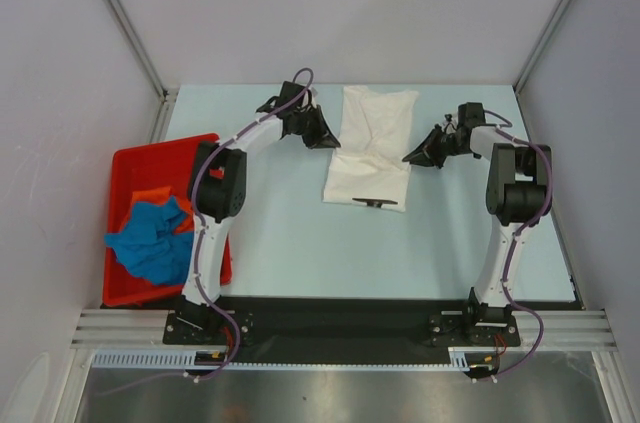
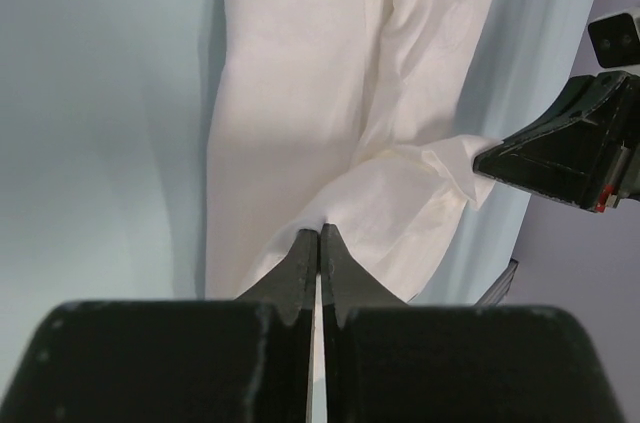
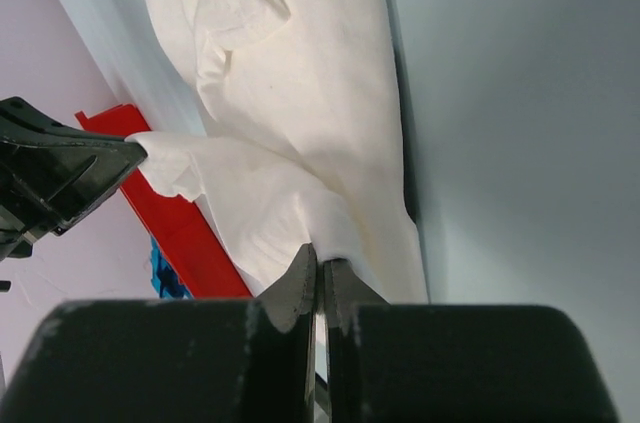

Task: Fold and stack the t-shirts
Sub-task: Fold the tshirt

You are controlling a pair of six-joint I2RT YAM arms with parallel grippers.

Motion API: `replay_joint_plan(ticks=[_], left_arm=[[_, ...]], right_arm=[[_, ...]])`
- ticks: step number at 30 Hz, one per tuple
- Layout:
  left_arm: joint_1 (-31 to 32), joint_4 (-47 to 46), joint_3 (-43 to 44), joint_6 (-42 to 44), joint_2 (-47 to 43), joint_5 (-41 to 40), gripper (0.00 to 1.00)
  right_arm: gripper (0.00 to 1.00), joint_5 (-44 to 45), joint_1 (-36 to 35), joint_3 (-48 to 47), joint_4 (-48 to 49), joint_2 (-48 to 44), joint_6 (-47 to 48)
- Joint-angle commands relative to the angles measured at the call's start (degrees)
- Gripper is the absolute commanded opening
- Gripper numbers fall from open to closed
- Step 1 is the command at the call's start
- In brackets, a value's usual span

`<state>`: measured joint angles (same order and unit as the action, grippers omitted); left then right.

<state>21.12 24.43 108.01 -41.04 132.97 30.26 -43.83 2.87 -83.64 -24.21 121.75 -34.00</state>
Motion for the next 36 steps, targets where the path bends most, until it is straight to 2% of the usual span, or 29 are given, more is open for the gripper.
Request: replay_joint_plan(ticks=[1,8,9,10,12,13,14,15,16,18,20,21,22,23,25,26,27,28,30,36], left_arm=[[-0.6,-1.8,3.9,-1.9,1.3,0.9,0.02],[-0.6,-0.2,7.7,-1.8,4.1,0.8,0.07],[-0.7,0.1,8.2,-1.6,4.2,0.2,0.08],[-0.8,0.4,9.4,-1.3,4.9,0.0,0.11],[-1.1,3.2,11.7,0.4,5.5,-1.5,0.21],[-1.1,4.8,14.3,1.3,5.3,-5.2,0.34],[-1.2,6.9,15.2,2.4,4.4,-7.1,0.39],[-1.1,7.6,15.7,5.1,3.4,-8.9,0.48],[-1.0,8.0,15.4,6.4,2.0,-12.6,0.54],[-0.6,9.2,15.0,9.5,-2.1,-14.8,0.61],[0.2,7.4,11.8,11.1,-6.3,-13.8,0.63],[1.2,5.9,9.8,11.3,-8.0,-12.2,0.61],[1.7,4.2,4.9,11.0,-9.1,-10.3,0.54],[2.1,0.5,2.3,10.5,-10.2,-6.2,0.51],[3.8,-3.1,-4.7,9.3,-12.7,-3.6,0.41],[4.4,-6.6,-6.6,8.5,-13.2,-1.3,0.39],[5.3,-8.4,-9.5,7.7,-13.0,0.3,0.35],[5.7,-10.2,-10.4,6.9,-12.5,1.6,0.33],[6.6,-14.5,-11.5,4.8,-11.2,4.3,0.29],[7.0,-19.9,-8.7,3.4,-3.2,6.7,0.28]], right_arm=[[0.05,-1.3,0.4,-3.4,-0.4,0.4,0.2],[0.14,-0.6,1.3,-5.6,0.6,2.3,-2.1],[0.18,-0.6,1.5,-5.8,1.3,2.6,-2.7],[0.26,-0.7,1.6,-6.3,1.7,2.8,-3.9],[0.32,-1.2,2.1,-8.2,2.1,4.0,-4.8],[0.39,-0.3,2.4,-9.3,1.4,4.2,-4.8],[0.42,0.5,3.2,-11.9,-1.3,4.1,-3.6],[0.45,1.3,3.5,-13.3,-3.2,3.7,-2.4],[0.46,4.3,3.8,-14.7,-5.7,3.1,-0.4],[0.49,8.1,3.5,-19.9,-15.1,1.7,6.7],[0.54,12.9,3.0,-20.3,-19.4,-0.4,9.6],[0.55,13.2,2.3,-19.2,-18.8,-1.8,10.8],[0.56,13.3,1.1,-15.6,-18.0,-4.8,11.1],[0.56,13.1,0.3,-14.0,-16.3,-6.2,11.3],[0.53,11.1,-2.2,-6.7,-12.0,-10.5,9.7],[0.5,9.9,-2.7,-3.5,-5.7,-11.3,8.3],[0.34,8.4,-3.1,-1.2,-2.3,-11.6,4.5],[0.25,6.4,-5.7,2.1,0.5,-11.5,3.1],[0.16,5.5,-7.6,3.8,7.7,-10.0,1.1],[0.08,2.0,-10.9,5.9,23.7,-1.3,-8.0]])
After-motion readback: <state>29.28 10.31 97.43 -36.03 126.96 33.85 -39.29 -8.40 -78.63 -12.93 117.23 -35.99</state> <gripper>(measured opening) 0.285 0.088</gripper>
